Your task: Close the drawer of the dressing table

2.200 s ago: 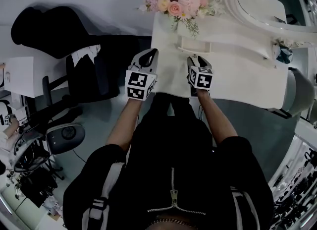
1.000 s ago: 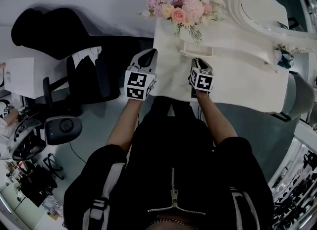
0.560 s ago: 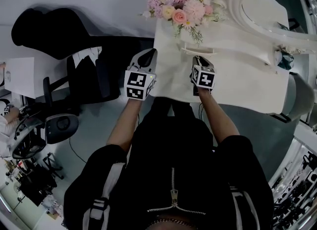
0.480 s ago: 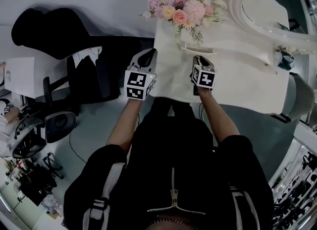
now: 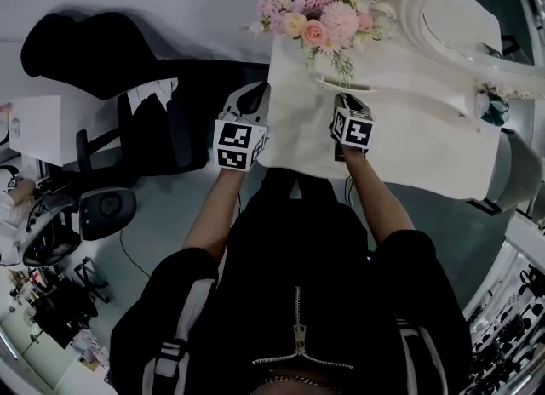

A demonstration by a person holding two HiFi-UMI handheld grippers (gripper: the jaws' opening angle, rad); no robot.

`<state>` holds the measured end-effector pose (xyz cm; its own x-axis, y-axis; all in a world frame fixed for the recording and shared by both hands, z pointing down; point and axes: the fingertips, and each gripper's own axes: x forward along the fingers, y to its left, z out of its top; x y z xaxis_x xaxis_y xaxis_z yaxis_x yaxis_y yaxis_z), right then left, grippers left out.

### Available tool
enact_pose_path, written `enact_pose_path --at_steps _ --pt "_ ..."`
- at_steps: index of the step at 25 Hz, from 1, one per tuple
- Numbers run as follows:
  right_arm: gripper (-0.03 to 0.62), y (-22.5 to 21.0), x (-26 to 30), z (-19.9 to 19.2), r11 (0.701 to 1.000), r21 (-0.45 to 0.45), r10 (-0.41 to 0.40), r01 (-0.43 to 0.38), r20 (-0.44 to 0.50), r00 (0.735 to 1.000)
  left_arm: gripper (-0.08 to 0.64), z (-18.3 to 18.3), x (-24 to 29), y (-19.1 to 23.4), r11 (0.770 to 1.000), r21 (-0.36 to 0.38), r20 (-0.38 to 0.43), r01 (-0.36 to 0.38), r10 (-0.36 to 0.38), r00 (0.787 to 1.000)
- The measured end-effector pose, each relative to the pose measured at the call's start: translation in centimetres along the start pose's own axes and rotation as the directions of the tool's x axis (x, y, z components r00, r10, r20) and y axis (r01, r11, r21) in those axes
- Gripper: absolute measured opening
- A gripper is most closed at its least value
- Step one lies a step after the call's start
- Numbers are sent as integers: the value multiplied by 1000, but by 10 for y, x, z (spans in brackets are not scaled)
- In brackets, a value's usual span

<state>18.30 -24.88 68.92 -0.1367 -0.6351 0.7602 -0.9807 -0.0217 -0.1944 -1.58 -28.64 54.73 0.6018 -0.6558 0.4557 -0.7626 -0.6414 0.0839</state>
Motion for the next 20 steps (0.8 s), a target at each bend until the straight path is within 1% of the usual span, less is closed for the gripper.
enact_pose_path --at_steps 20 --pt "95 -5 17 18 1000 4 15 -15 10 1000 6 1 14 9 1000 -7 -14 -10 10 1000"
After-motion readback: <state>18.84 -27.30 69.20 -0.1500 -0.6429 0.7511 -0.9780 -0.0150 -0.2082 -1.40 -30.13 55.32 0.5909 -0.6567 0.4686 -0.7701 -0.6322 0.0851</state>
